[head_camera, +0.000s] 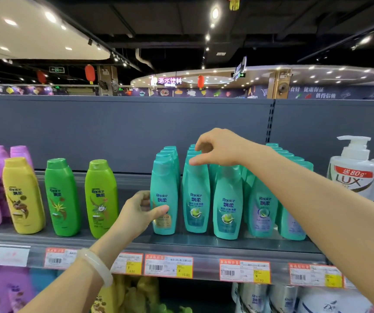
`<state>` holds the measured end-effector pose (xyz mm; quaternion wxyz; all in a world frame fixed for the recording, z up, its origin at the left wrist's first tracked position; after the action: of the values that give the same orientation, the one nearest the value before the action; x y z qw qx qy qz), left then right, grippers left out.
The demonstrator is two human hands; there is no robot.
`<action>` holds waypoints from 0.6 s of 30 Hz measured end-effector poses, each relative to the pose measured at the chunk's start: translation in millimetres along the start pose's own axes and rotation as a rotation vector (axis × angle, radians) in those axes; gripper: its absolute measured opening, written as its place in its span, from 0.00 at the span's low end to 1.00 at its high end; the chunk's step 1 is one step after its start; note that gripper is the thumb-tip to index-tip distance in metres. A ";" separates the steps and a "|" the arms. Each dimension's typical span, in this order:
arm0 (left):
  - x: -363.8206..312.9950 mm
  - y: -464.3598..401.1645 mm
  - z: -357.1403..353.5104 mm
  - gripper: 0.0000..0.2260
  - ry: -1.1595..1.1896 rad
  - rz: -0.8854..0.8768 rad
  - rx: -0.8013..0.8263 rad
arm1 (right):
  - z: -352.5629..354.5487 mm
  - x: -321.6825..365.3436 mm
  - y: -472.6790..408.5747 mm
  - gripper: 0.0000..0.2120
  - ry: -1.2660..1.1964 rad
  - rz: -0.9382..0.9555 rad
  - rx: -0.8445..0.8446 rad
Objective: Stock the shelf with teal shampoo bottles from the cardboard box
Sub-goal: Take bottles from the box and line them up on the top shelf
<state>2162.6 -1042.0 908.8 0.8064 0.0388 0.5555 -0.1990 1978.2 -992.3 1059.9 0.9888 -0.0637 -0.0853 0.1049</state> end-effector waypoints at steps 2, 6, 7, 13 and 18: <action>2.2 2.5 -3.6 0.16 0.033 0.014 0.024 | -5.5 2.6 -7.2 0.26 0.026 -0.018 0.065; 4.9 3.4 -5.2 0.17 0.083 0.031 0.030 | -13.7 1.3 -14.3 0.28 0.057 -0.056 0.122; 5.5 3.6 -5.3 0.17 0.089 0.038 0.034 | -14.7 1.1 -14.7 0.27 0.054 -0.058 0.120; 4.5 4.9 -4.2 0.18 0.093 0.045 0.074 | -13.2 3.2 -8.5 0.24 -0.007 -0.031 0.137; 3.8 4.6 -4.7 0.17 0.116 0.020 0.080 | -14.1 4.8 -5.6 0.25 -0.037 -0.016 0.142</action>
<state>2161.3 -1037.5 902.8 0.7728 0.0880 0.5923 -0.2104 1986.5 -998.3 1047.7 0.9898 0.0092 -0.0964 0.1041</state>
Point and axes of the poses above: each hand's wrist, its own y-axis away from the middle knuckle, its own z-axis out of the back of the hand, x = y × z, the point moved 4 cm from there along -y, towards the middle knuckle, and after that the axes turned 11 degrees about x, right-handed, at the moved point
